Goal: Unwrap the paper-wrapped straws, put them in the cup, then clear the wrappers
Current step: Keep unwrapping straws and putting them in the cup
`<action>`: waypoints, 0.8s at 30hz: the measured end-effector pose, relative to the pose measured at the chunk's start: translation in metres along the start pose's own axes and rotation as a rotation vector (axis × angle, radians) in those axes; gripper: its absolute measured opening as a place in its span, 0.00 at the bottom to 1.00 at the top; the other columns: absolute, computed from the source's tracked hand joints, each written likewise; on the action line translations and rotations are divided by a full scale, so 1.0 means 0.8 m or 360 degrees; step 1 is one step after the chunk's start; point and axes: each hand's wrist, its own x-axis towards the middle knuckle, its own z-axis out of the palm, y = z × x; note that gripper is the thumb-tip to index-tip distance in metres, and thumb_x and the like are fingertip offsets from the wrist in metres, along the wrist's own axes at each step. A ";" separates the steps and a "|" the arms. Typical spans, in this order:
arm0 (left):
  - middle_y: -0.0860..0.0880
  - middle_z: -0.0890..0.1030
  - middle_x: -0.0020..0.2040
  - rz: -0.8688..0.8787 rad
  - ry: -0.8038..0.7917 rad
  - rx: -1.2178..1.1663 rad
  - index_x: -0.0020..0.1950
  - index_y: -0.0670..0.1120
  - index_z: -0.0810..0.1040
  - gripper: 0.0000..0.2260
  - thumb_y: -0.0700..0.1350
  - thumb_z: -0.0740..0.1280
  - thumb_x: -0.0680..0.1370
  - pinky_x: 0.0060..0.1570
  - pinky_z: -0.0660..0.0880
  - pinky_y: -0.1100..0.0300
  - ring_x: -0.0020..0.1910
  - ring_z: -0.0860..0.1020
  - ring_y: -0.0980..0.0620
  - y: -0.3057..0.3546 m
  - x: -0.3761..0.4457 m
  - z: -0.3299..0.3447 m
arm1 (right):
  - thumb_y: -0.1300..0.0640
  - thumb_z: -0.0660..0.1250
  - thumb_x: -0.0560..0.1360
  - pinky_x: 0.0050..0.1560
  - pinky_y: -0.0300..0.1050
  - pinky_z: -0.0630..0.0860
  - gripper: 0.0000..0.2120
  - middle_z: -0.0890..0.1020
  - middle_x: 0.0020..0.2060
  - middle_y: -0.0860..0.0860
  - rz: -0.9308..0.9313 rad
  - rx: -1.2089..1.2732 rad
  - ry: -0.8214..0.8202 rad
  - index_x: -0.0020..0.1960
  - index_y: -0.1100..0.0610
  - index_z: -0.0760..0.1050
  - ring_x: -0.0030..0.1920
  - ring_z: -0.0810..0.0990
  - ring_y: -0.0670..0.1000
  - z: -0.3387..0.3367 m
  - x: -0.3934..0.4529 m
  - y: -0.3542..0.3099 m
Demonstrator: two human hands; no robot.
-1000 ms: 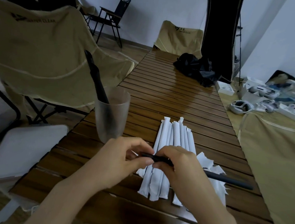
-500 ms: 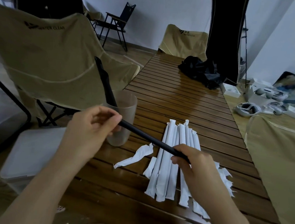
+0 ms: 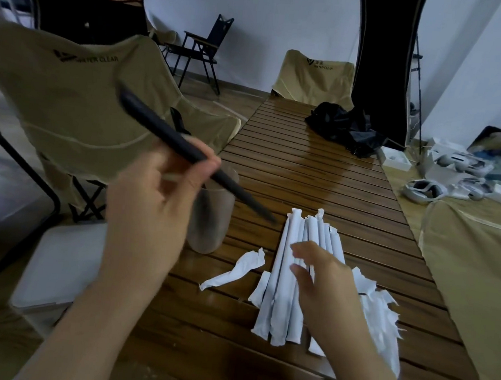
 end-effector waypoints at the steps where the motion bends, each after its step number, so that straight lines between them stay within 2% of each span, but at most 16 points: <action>1: 0.56 0.81 0.50 0.0130 0.0103 0.0018 0.55 0.48 0.77 0.12 0.53 0.63 0.76 0.50 0.75 0.67 0.52 0.79 0.61 0.003 0.004 -0.006 | 0.58 0.65 0.77 0.55 0.45 0.76 0.14 0.80 0.55 0.48 0.0088 -0.0063 -0.0057 0.62 0.50 0.75 0.54 0.79 0.48 0.001 -0.001 0.007; 3: 0.53 0.81 0.51 0.0313 0.0233 0.0106 0.56 0.45 0.76 0.09 0.48 0.63 0.79 0.52 0.74 0.68 0.52 0.79 0.59 0.002 0.008 -0.013 | 0.58 0.65 0.77 0.52 0.42 0.76 0.14 0.80 0.55 0.48 0.0205 -0.0150 -0.0200 0.62 0.50 0.75 0.53 0.78 0.48 0.005 -0.004 0.015; 5: 0.48 0.80 0.53 0.0377 0.0258 0.0254 0.56 0.45 0.77 0.10 0.49 0.63 0.80 0.51 0.73 0.69 0.51 0.78 0.56 -0.005 0.007 -0.013 | 0.58 0.65 0.77 0.50 0.41 0.77 0.13 0.79 0.55 0.48 0.0282 -0.0190 -0.0377 0.61 0.49 0.74 0.51 0.79 0.47 0.010 -0.003 0.014; 8: 0.49 0.76 0.53 0.0412 0.0204 0.0415 0.57 0.46 0.77 0.11 0.50 0.62 0.79 0.47 0.70 0.74 0.48 0.76 0.53 -0.016 0.003 -0.004 | 0.56 0.65 0.77 0.58 0.48 0.77 0.18 0.76 0.60 0.50 0.0436 -0.0381 -0.0843 0.66 0.49 0.70 0.57 0.78 0.52 0.015 0.010 -0.001; 11: 0.53 0.72 0.54 0.0537 0.0222 0.0440 0.58 0.46 0.77 0.12 0.51 0.61 0.80 0.49 0.71 0.70 0.50 0.76 0.50 -0.011 0.005 -0.001 | 0.58 0.65 0.77 0.63 0.49 0.74 0.22 0.73 0.65 0.51 0.0511 -0.0423 -0.1115 0.69 0.51 0.67 0.62 0.75 0.54 0.020 0.018 -0.014; 15: 0.46 0.78 0.55 0.0623 0.0391 0.0276 0.59 0.49 0.72 0.10 0.52 0.60 0.81 0.52 0.76 0.52 0.55 0.77 0.47 0.010 0.018 -0.009 | 0.62 0.68 0.74 0.55 0.44 0.75 0.24 0.72 0.60 0.49 0.0358 -0.0550 -0.0995 0.67 0.49 0.69 0.58 0.76 0.52 0.022 0.002 -0.019; 16: 0.48 0.78 0.55 0.0621 0.0407 0.0309 0.59 0.49 0.72 0.10 0.52 0.60 0.82 0.52 0.75 0.53 0.55 0.77 0.49 0.011 0.020 -0.009 | 0.62 0.67 0.74 0.54 0.43 0.75 0.23 0.72 0.59 0.49 0.0331 -0.0532 -0.0937 0.67 0.49 0.70 0.57 0.76 0.51 0.022 -0.004 -0.019; 18: 0.56 0.75 0.53 0.0568 0.0364 0.0465 0.59 0.48 0.75 0.10 0.51 0.61 0.81 0.50 0.72 0.65 0.54 0.73 0.56 0.002 0.020 -0.005 | 0.60 0.65 0.75 0.54 0.42 0.74 0.19 0.71 0.57 0.48 0.0269 -0.0498 -0.0830 0.65 0.49 0.71 0.56 0.76 0.50 0.022 -0.013 -0.021; 20: 0.55 0.75 0.53 0.0438 0.0200 0.0626 0.59 0.49 0.77 0.12 0.52 0.61 0.79 0.48 0.66 0.73 0.53 0.72 0.55 -0.016 0.016 0.001 | 0.57 0.65 0.76 0.55 0.42 0.73 0.17 0.71 0.57 0.48 0.0222 -0.0513 -0.0756 0.64 0.48 0.71 0.56 0.74 0.50 0.024 -0.017 -0.022; 22: 0.50 0.78 0.55 0.0314 0.0052 0.0667 0.62 0.51 0.76 0.14 0.52 0.61 0.78 0.49 0.67 0.73 0.53 0.74 0.54 -0.033 0.012 0.007 | 0.55 0.65 0.76 0.56 0.42 0.74 0.16 0.70 0.58 0.48 0.0240 -0.0497 -0.0724 0.64 0.48 0.71 0.56 0.74 0.50 0.028 -0.018 -0.022; 24: 0.50 0.78 0.56 0.0253 0.0006 0.0626 0.65 0.53 0.73 0.16 0.52 0.62 0.77 0.50 0.74 0.65 0.55 0.75 0.54 -0.040 0.010 0.013 | 0.54 0.65 0.77 0.56 0.41 0.74 0.15 0.69 0.58 0.49 0.0277 -0.0477 -0.0723 0.63 0.50 0.71 0.56 0.74 0.50 0.031 -0.016 -0.022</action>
